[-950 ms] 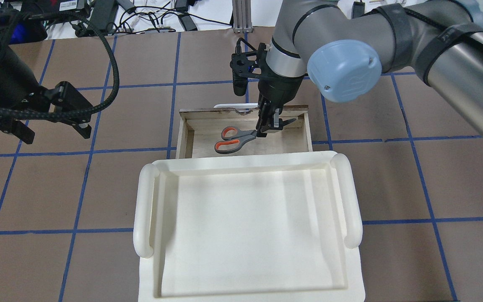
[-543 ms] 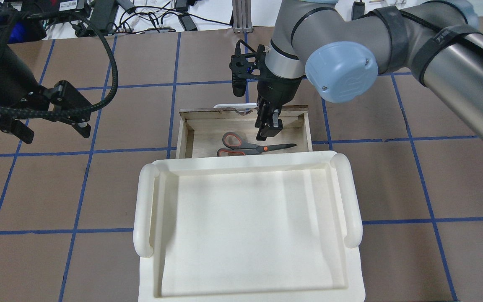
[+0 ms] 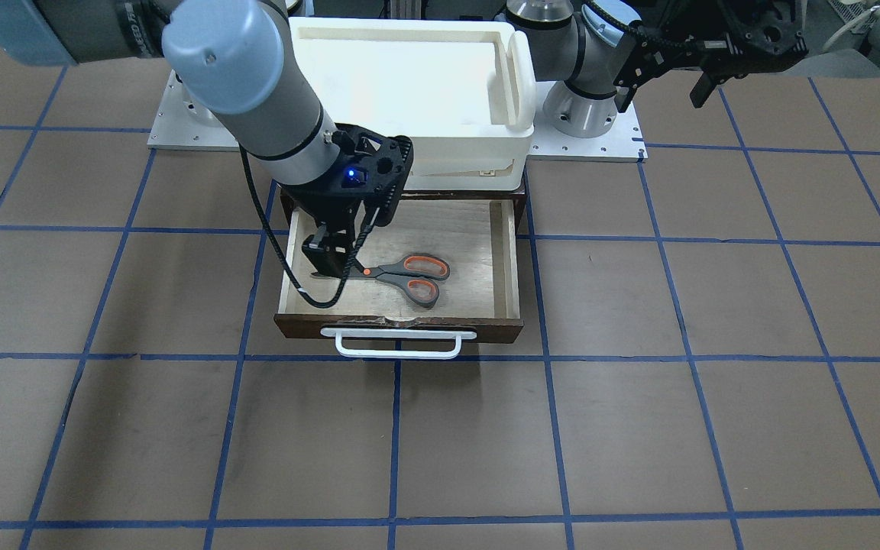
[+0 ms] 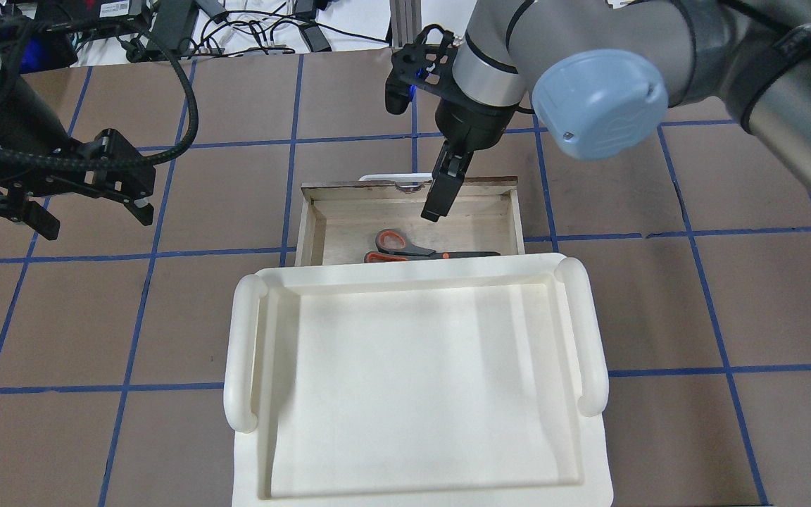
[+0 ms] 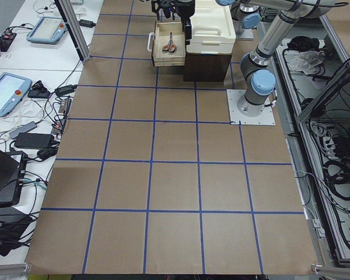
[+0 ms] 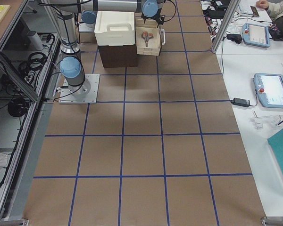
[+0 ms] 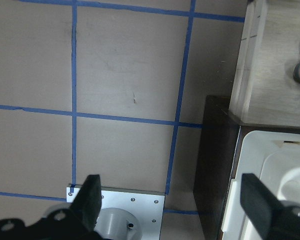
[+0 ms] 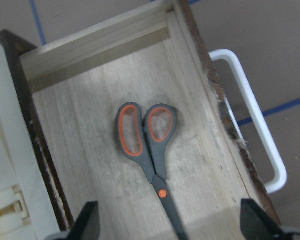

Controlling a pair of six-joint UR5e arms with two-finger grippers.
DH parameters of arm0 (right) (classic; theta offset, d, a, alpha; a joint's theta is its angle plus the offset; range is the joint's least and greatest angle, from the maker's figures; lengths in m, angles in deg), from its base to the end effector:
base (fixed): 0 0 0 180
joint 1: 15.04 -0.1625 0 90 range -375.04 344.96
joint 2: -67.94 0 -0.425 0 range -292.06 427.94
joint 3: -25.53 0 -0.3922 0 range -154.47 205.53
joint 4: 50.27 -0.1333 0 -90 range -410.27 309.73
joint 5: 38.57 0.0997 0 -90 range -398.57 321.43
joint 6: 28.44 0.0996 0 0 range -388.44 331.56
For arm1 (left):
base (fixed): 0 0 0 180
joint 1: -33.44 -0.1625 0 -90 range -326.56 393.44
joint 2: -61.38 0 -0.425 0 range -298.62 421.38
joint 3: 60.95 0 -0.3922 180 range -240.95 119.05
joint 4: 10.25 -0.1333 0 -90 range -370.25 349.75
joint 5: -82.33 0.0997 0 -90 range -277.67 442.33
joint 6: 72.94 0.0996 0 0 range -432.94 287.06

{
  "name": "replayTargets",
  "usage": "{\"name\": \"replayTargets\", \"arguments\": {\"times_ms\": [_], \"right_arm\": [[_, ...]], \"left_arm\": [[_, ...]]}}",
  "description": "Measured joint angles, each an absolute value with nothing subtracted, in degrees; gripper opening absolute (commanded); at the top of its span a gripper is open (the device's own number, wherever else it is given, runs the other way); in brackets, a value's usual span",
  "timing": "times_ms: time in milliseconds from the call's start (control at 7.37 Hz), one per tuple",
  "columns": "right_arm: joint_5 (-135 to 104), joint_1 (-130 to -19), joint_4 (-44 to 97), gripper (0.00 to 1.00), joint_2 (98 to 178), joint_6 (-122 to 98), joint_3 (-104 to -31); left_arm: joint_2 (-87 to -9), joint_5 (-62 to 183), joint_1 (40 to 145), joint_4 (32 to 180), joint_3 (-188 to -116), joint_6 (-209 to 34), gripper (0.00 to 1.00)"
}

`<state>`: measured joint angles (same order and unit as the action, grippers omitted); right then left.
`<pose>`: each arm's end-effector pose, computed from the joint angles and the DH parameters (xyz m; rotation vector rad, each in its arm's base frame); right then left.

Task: Put scissors in drawer and close it
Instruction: 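Raise the right gripper out of the drawer while the left arm lifts, then reach the left gripper to the drawer's white handle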

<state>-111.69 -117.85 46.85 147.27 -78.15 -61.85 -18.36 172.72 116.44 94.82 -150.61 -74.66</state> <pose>0.2835 -0.5151 0.4283 -1.4785 2.4422 -0.1121 -0.0827 -0.4146 0.5458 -0.2380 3.1269 0.1228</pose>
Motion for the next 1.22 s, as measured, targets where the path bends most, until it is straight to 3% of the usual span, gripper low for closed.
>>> {"name": "replayTargets", "arguments": {"times_ms": [407, 1221], "right_arm": [[-122.72, -113.81, 46.84, 1.00, 150.67, -43.24, -61.31], [-128.79, -105.43, 39.12, 1.00, 157.46, -33.11, -61.51]], "left_arm": [[-21.64, 172.68, 117.91, 92.58, -149.37, -78.29, 1.00], [-37.82, 172.96, 131.82, 75.49, -143.25, -92.82, 1.00]]}}
